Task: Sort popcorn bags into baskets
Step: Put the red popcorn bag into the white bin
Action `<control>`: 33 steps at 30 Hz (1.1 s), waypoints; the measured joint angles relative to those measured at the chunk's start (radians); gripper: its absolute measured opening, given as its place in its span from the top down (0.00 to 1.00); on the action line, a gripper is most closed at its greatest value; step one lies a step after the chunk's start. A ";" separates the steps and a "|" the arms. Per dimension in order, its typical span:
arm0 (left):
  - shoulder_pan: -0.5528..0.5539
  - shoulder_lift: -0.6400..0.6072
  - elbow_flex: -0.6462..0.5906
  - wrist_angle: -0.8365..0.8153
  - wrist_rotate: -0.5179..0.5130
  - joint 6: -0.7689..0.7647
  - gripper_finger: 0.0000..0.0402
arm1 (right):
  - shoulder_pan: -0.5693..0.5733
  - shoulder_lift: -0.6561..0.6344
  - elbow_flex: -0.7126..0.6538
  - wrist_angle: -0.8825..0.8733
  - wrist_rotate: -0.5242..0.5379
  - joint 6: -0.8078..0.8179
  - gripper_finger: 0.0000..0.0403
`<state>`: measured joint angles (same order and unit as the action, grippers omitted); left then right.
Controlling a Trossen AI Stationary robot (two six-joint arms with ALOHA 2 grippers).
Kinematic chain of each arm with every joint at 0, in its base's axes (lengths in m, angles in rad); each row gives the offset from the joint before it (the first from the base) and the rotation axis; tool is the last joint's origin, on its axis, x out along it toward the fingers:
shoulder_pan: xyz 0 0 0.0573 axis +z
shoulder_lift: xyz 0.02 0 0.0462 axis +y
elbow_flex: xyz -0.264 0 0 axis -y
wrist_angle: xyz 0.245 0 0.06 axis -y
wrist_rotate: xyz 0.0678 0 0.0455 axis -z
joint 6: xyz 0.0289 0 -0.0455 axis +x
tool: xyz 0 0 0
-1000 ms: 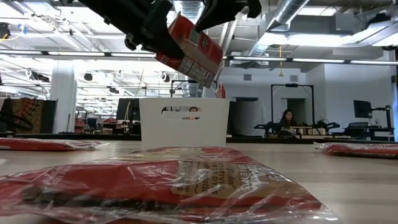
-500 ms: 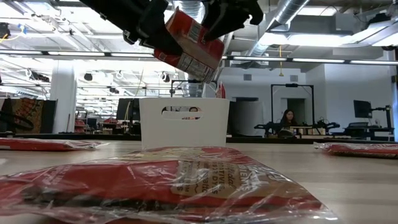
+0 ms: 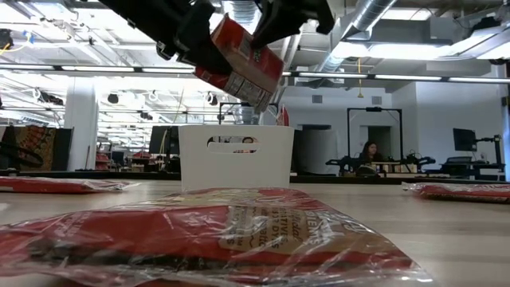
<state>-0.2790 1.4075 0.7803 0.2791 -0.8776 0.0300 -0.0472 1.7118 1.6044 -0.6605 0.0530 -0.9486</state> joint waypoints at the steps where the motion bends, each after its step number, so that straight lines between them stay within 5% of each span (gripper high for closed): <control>1: 0.000 0.000 0.000 -0.009 -0.001 -0.008 0.92 | 0.001 0.001 -0.001 -0.008 0.003 -0.041 0.97; 14: -0.135 -0.123 0.004 -0.214 -0.046 -0.043 0.41 | 0.032 0.012 -0.003 -0.051 -0.024 -0.435 0.98; 21: -0.162 -0.179 0.003 -0.378 -0.062 -0.176 0.36 | 0.076 0.081 -0.003 -0.060 -0.023 -0.550 0.98; 33: -0.129 -0.161 0.002 -0.416 -0.059 -0.264 0.36 | 0.066 0.150 0.023 -0.164 0.024 -0.610 0.98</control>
<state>-0.4076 1.2465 0.7826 -0.1365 -0.9367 -0.2336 0.0192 1.8614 1.6272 -0.8243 0.0766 -1.5587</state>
